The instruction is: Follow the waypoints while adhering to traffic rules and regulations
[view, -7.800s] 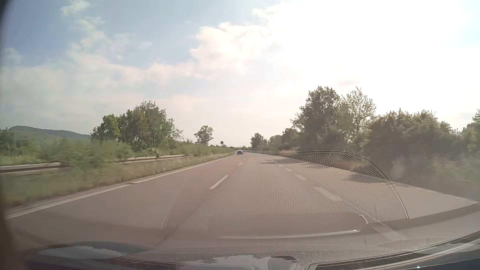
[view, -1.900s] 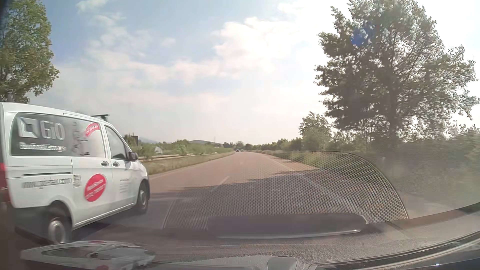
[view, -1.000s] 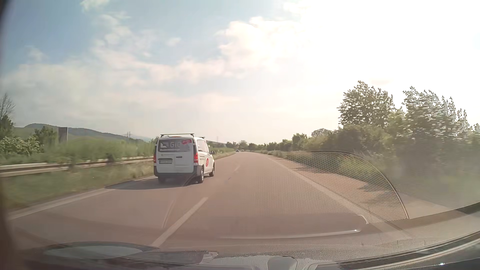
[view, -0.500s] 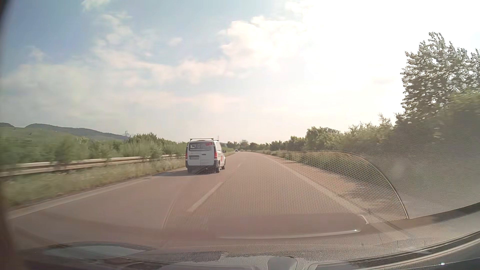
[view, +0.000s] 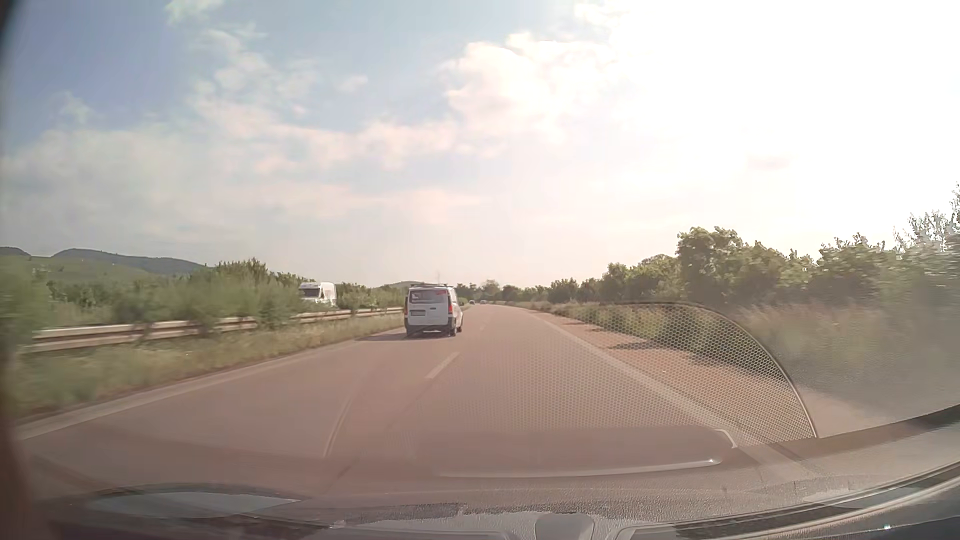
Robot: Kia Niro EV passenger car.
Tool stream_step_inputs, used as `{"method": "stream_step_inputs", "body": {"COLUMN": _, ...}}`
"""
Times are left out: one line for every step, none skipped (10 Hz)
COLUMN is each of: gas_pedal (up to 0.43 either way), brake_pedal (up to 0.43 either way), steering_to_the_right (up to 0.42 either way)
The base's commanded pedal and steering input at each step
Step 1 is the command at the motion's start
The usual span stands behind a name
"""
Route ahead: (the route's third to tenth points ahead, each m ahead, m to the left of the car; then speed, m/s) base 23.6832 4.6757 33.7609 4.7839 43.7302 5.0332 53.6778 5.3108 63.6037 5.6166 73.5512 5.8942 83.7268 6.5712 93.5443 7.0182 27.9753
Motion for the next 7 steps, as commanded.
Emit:
{"method": "stream_step_inputs", "body": {"gas_pedal": 0.189, "brake_pedal": 0.0, "steering_to_the_right": -0.004}}
{"method": "stream_step_inputs", "body": {"gas_pedal": 0.189, "brake_pedal": 0.0, "steering_to_the_right": -0.004}}
{"method": "stream_step_inputs", "body": {"gas_pedal": 0.189, "brake_pedal": 0.0, "steering_to_the_right": -0.004}}
{"method": "stream_step_inputs", "body": {"gas_pedal": 0.189, "brake_pedal": 0.0, "steering_to_the_right": -0.004}}
{"method": "stream_step_inputs", "body": {"gas_pedal": 0.189, "brake_pedal": 0.0, "steering_to_the_right": -0.004}}
{"method": "stream_step_inputs", "body": {"gas_pedal": 0.189, "brake_pedal": 0.0, "steering_to_the_right": -0.004}}
{"method": "stream_step_inputs", "body": {"gas_pedal": 0.189, "brake_pedal": 0.0, "steering_to_the_right": -0.004}}
